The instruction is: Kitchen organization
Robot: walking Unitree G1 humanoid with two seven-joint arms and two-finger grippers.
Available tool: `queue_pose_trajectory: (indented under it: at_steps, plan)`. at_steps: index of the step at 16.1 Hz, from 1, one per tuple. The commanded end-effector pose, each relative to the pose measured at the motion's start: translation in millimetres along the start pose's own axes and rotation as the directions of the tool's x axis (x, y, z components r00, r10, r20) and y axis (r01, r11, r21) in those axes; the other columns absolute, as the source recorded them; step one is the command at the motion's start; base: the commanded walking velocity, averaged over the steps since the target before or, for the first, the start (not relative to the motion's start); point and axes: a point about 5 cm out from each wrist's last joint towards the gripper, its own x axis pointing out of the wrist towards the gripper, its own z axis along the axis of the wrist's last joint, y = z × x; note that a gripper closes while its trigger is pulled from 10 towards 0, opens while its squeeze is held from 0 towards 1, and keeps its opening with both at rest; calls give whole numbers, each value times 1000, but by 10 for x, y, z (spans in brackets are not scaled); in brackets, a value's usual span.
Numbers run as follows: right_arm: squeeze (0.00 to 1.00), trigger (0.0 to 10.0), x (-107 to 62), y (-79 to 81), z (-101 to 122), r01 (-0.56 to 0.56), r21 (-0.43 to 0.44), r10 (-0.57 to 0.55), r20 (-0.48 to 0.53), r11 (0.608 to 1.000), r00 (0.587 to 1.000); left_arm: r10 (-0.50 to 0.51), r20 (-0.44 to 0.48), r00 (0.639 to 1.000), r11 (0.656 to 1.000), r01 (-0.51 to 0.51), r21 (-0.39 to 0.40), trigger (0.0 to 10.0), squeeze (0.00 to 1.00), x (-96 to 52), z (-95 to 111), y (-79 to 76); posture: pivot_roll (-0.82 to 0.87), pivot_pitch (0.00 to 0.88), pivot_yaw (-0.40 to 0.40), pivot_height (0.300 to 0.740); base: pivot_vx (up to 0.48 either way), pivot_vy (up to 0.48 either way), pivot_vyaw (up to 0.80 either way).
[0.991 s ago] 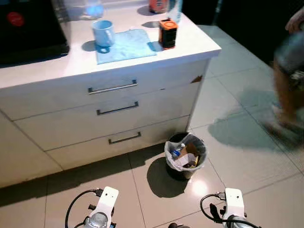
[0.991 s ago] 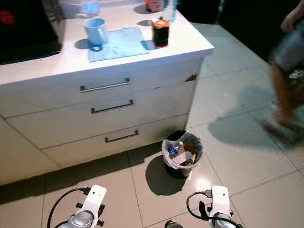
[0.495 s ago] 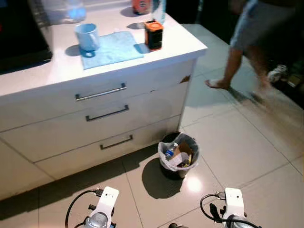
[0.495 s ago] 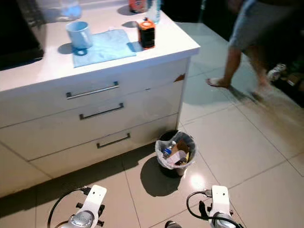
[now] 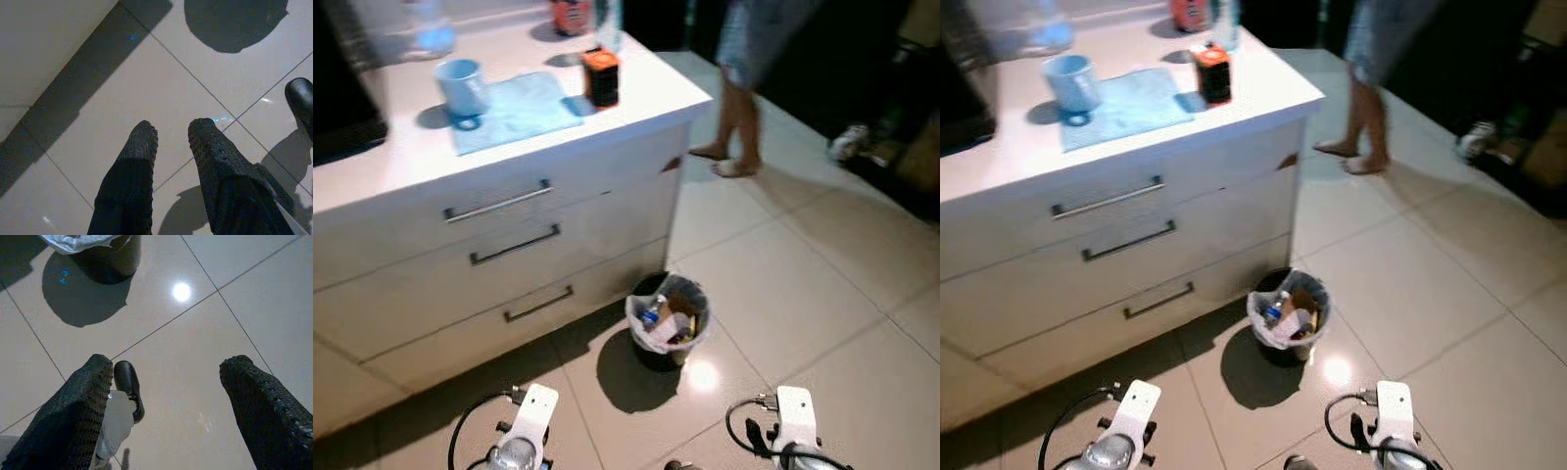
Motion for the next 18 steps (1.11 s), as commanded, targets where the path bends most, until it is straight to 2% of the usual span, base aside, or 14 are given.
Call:
queue_pose_trajectory:
  at_steps: [1,3,5,11,18]
  plan:
    - [0,10000,-6,-5,-43,-2,-6,2,-23,1000,1000,-4,-12,1000,1000,4,1,10000,0,-6,-41,1,-62,62,47,740,0,0,-800]
    - [0,10000,-6,-5,-43,-2,-7,2,-23,1000,1000,-5,-19,1000,1000,4,-19,10000,0,-5,-46,0,-62,62,47,740,0,238,-800]
    - [0,10000,-6,-5,-42,-2,-9,1,-22,1000,1000,-5,-3,1000,1000,5,0,10000,0,-3,-19,1,-62,62,47,740,0,382,-800]
    - [0,10000,-8,-11,-44,0,-12,0,-21,1000,1000,-5,-8,1000,1000,5,1,10000,0,-2,-20,-6,-60,64,48,740,0,0,-800]
    - [0,10000,-8,-7,-50,11,-6,-11,-20,1000,1000,-6,-10,1000,1000,7,12,10000,0,-3,-27,0,-61,56,53,740,0,0,-62]
